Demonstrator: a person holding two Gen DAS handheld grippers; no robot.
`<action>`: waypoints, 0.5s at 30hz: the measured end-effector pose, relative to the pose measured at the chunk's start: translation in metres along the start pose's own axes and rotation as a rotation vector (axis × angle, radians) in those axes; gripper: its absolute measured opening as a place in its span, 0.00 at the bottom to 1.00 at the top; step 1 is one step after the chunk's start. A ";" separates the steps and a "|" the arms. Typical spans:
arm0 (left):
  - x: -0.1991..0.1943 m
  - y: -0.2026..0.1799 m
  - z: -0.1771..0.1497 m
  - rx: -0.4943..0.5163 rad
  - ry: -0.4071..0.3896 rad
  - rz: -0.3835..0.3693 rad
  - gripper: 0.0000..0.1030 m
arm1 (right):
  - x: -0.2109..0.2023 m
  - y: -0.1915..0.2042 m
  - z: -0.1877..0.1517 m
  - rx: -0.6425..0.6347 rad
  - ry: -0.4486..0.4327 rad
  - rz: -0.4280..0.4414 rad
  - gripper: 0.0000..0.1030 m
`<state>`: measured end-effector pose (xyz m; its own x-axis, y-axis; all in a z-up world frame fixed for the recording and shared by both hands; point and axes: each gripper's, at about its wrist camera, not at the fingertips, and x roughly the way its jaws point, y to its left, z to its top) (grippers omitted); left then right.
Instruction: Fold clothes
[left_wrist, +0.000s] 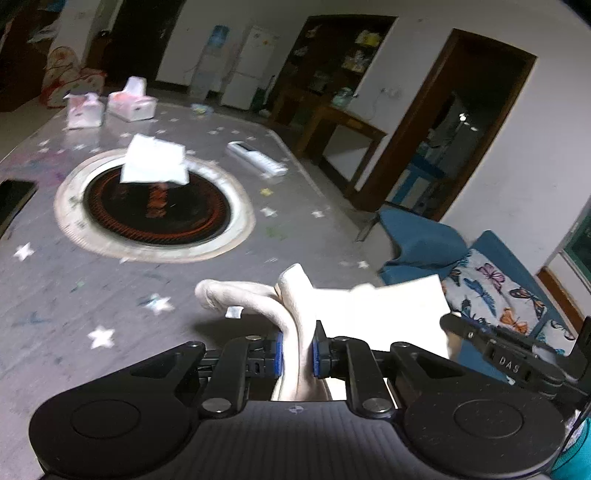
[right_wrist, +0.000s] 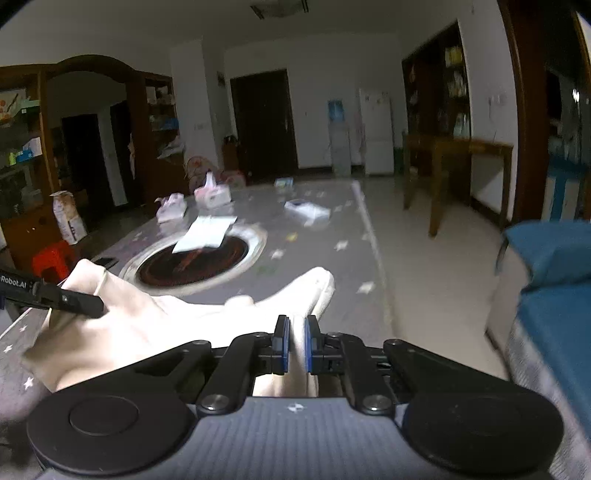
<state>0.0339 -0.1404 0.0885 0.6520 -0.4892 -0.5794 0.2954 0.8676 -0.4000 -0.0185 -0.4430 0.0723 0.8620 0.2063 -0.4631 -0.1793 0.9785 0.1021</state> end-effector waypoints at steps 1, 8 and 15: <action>0.003 -0.004 0.002 0.004 -0.003 -0.007 0.15 | -0.003 -0.001 0.005 -0.012 -0.011 -0.013 0.07; 0.034 -0.012 0.008 0.010 0.028 -0.016 0.15 | 0.013 -0.019 0.017 -0.045 -0.003 -0.102 0.07; 0.064 0.011 -0.006 0.008 0.109 0.094 0.24 | 0.057 -0.032 -0.007 -0.042 0.122 -0.152 0.08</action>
<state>0.0749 -0.1621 0.0430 0.5975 -0.4118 -0.6881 0.2422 0.9106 -0.3348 0.0326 -0.4628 0.0363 0.8171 0.0529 -0.5741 -0.0733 0.9972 -0.0124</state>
